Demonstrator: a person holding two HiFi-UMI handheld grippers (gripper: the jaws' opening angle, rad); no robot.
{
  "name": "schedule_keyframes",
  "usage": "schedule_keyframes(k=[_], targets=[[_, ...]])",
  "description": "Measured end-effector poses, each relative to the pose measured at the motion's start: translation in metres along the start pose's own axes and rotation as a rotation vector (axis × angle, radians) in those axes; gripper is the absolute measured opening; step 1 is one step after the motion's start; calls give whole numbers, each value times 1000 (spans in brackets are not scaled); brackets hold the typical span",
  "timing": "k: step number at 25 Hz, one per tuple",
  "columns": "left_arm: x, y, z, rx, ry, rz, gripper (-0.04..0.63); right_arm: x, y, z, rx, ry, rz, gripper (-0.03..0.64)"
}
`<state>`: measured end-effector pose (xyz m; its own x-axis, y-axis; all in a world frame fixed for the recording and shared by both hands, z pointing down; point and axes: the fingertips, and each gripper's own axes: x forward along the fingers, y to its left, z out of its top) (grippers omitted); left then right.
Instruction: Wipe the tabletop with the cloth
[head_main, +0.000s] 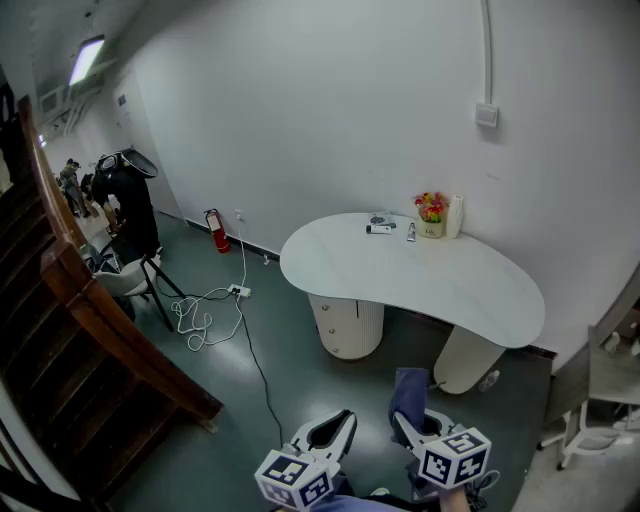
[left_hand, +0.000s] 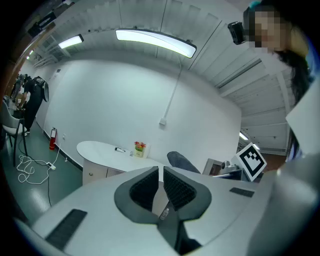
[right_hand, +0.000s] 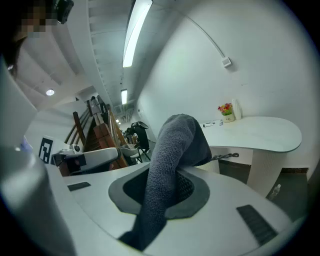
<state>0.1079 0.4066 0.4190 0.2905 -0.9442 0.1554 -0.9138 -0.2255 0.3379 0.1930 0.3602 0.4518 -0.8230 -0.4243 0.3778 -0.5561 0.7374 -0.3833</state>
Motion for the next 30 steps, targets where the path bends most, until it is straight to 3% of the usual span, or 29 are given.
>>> schedule_keyframes(k=[17, 24, 30], targets=[[5, -21, -21, 85, 74, 28, 23, -16, -11, -13, 7, 7, 8, 69], [8, 0, -20, 83, 96, 63, 24, -1, -16, -14, 25, 27, 19, 69], [29, 42, -4, 107, 92, 82, 25, 34, -31, 1, 31, 43, -2, 69]])
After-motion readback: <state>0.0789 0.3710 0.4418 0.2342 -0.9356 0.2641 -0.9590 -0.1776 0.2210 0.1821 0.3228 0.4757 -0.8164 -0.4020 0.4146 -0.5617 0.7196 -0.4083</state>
